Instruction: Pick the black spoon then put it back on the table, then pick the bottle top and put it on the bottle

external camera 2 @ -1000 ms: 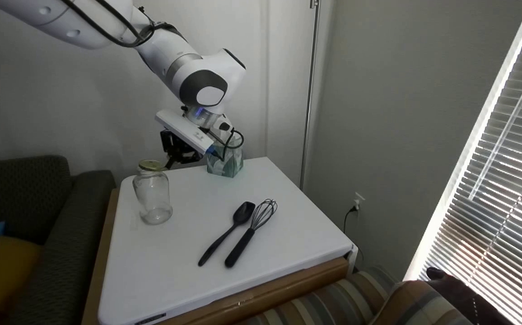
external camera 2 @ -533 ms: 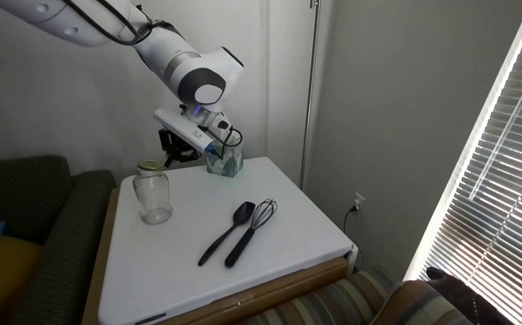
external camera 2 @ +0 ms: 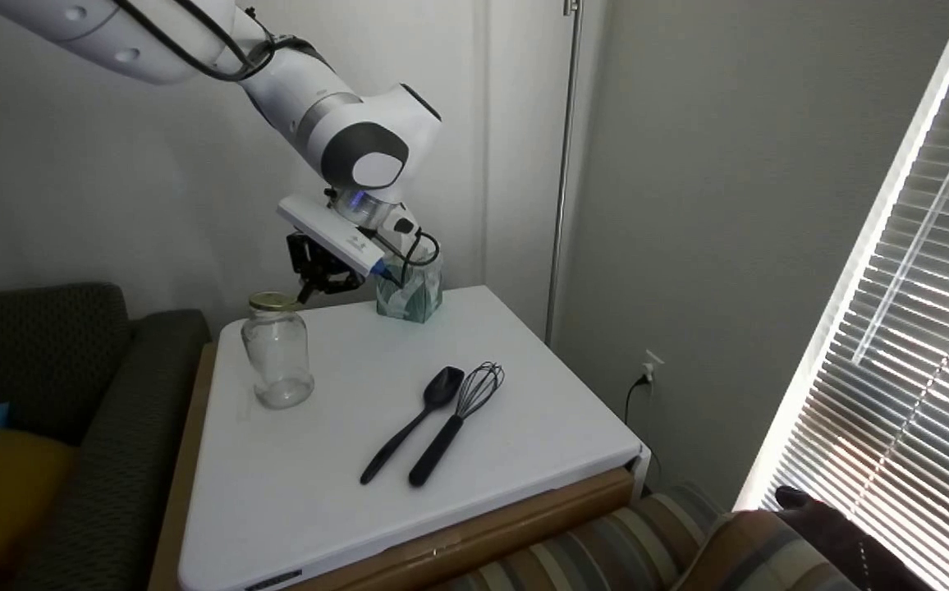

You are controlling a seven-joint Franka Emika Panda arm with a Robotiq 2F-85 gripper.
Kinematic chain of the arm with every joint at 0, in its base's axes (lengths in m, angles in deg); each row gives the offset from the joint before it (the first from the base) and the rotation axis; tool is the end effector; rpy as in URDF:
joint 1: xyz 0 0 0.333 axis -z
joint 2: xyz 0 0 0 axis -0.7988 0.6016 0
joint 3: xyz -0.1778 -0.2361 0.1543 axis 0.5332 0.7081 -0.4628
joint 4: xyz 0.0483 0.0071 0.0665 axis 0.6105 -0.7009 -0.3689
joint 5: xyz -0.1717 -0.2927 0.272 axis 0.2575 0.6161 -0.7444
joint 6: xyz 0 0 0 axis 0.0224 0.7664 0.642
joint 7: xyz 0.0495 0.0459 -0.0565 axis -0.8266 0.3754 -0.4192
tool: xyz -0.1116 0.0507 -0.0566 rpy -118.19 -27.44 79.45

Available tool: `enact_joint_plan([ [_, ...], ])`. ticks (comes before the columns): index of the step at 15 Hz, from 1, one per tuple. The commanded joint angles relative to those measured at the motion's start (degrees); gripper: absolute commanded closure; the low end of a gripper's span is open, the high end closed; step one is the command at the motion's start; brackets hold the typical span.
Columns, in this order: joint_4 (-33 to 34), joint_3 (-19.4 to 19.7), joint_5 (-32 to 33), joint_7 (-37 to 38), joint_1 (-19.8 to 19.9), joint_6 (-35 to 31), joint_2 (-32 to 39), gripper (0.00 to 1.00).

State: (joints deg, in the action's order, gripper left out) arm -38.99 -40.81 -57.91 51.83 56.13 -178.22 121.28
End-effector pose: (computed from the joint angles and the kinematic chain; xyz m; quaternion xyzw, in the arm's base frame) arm 0.7850 0.1484 0.1633 -0.9399 -0.1949 0.0733 0.2707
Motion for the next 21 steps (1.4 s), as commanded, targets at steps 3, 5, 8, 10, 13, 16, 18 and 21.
enact_joint_plan([
  [3,-3.4,-0.1,-1.8,-0.9,1.2,-0.1,-2.6,1.00],
  [5,-4.3,-0.2,-1.9,-1.1,1.4,-0.3,-3.2,1.00],
  [8,-5.7,-0.4,-2.3,-1.4,1.6,-0.6,-4.3,1.00],
  [10,-7.5,-0.5,-2.8,-1.8,1.6,-0.9,-5.7,1.00],
  [13,-9.9,-0.4,-3.7,-2.0,1.6,-1.3,-7.5,1.00],
  [16,-12.3,-0.3,-4.8,-2.3,1.9,-1.8,-9.0,1.00],
  [18,-13.6,-0.1,-5.2,-2.5,1.8,-2.4,-9.8,1.00],
  [21,-16.1,0.4,-4.0,-3.9,1.2,-4.6,-12.6,1.00],
])
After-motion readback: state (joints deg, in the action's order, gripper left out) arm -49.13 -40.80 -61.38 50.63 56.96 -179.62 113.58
